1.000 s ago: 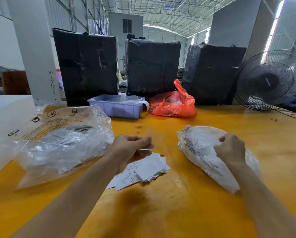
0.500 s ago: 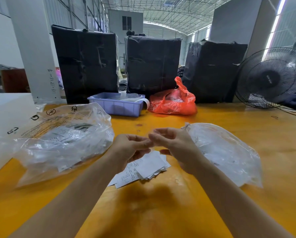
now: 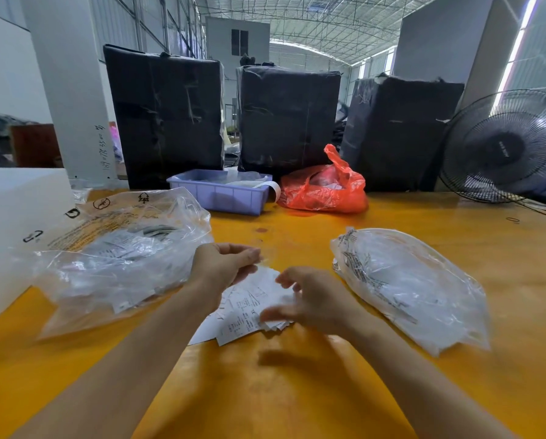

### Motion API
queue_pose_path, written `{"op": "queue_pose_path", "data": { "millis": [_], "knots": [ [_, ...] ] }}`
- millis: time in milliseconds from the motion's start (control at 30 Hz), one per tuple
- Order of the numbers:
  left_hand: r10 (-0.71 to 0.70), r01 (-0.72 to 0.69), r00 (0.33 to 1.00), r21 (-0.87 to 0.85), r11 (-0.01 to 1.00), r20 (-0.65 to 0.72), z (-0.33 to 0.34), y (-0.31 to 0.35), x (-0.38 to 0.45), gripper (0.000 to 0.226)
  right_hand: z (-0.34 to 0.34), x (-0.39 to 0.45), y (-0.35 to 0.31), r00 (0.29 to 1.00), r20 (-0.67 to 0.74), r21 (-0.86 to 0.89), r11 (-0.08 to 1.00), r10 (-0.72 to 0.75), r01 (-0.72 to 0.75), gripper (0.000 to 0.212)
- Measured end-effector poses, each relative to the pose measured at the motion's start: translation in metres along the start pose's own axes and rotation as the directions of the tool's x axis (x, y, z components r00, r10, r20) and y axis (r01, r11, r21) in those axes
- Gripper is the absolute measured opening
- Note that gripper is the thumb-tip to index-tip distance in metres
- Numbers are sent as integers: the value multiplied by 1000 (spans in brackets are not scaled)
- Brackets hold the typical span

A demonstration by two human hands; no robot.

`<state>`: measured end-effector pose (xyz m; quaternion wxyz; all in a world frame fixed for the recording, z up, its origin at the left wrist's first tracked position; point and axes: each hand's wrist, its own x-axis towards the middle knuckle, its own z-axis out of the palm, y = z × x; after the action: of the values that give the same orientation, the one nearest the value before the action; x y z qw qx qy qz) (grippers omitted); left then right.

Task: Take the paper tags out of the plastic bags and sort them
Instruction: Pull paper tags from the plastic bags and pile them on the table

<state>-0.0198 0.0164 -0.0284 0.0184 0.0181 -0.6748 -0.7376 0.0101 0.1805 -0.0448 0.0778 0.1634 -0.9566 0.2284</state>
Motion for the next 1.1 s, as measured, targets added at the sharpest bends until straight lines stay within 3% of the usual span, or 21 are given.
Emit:
{"op": "queue_pose_path", "data": {
  "millis": [67, 133, 200, 267, 333, 433, 600, 700, 733, 800, 900, 1100],
  "knots": [
    [4, -4, 1000, -18, 1000, -14, -2, 1, 1, 7, 9, 0, -4, 997, 78, -179, 984, 12, 2, 76],
    [7, -7, 1000, -32, 999, -13, -2, 2, 2, 7, 10, 1, -4, 1000, 29, -182, 983, 5, 0, 54],
    [4, -4, 1000, -49, 999, -2, -2, 2, 1, 8, 6, 3, -2, 999, -41, -60, 998, 2, -5, 27],
    [3, -3, 1000, -59, 998, 4, -1, 2, 0, 8, -1, 5, 2, 996, -64, 127, 991, 57, -48, 40],
    [4, -3, 1000, -52, 999, 4, -1, 3, 0, 7, -9, 4, 7, 992, -12, 282, 953, 123, -114, 41],
    [4, -4, 1000, -31, 1000, 7, -1, 3, -1, 8, -13, 1, 11, 984, 143, 381, 911, 110, -157, 7],
    [4, -3, 1000, -31, 1000, 14, 0, 3, -2, 10, -12, 2, 10, 967, 240, 280, 948, 86, -154, 33],
    [-3, 4, 1000, -41, 999, 23, 0, 3, -2, 10, -16, 2, 16, 980, 114, 318, 929, 160, -189, 35],
    [-5, 6, 1000, -46, 999, 29, 0, 3, -2, 10, -17, 3, 18, 975, 42, 414, 885, 218, -215, 34],
    [-6, 8, 999, -46, 999, 41, 1, 3, -3, 10, -21, 5, 21, 938, -19, 673, 698, 346, -244, 27],
    [-9, 13, 997, -57, 998, 70, 3, 3, -4, 8, -25, 6, 24, 905, 78, 887, 386, 418, -255, 21],
    [-25, 34, 992, -70, 997, 126, 8, 3, -7, 13, -22, 8, 23, 915, 120, 945, 240, 385, -224, 22]
  ]
}}
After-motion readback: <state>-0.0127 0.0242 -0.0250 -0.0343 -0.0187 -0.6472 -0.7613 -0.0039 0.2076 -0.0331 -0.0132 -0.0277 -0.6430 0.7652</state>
